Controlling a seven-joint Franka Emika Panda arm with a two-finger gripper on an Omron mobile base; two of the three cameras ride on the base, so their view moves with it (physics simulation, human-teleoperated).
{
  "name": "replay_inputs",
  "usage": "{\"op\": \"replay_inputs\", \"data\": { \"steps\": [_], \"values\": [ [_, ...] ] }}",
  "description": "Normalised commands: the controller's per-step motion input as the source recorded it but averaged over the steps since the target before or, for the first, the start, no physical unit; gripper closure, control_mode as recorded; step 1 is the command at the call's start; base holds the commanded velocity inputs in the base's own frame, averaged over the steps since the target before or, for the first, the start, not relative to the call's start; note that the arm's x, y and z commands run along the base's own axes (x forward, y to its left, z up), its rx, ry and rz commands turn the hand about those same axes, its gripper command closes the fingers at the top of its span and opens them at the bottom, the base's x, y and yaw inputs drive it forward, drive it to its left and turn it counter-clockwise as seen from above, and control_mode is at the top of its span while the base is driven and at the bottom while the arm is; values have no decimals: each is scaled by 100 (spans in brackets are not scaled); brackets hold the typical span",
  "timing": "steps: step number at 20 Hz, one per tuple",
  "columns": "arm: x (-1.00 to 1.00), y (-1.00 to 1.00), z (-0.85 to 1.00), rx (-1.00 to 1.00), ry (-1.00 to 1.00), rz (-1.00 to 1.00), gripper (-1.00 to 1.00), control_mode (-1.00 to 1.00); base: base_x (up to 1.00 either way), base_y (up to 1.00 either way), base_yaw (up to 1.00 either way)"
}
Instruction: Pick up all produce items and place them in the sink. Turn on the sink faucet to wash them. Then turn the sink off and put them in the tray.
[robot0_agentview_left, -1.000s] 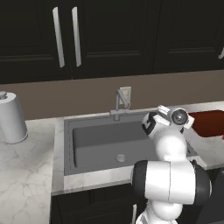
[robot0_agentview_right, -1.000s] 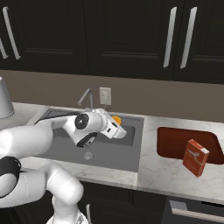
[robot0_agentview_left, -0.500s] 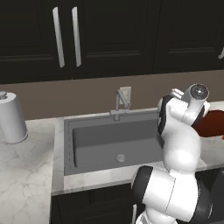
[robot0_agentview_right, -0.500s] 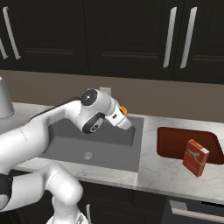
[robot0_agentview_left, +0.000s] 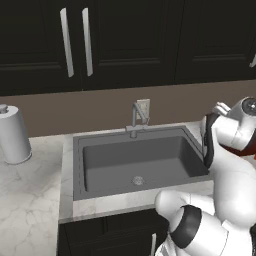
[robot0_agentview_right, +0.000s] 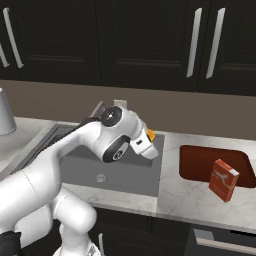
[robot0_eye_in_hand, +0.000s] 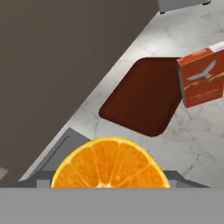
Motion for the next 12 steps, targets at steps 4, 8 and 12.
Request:
{"op": "replay_inputs", "data": {
  "steps": [4, 8, 12],
  "values": [
    [-3, -26, 1, 2, 4, -20, 100, -100, 0, 0, 0],
    [0, -23, -10, 0, 1, -22, 100, -100, 0, 0, 0],
    [4, -28, -2, 2, 4, -15, 100, -100, 0, 0, 0]
  ]
}}
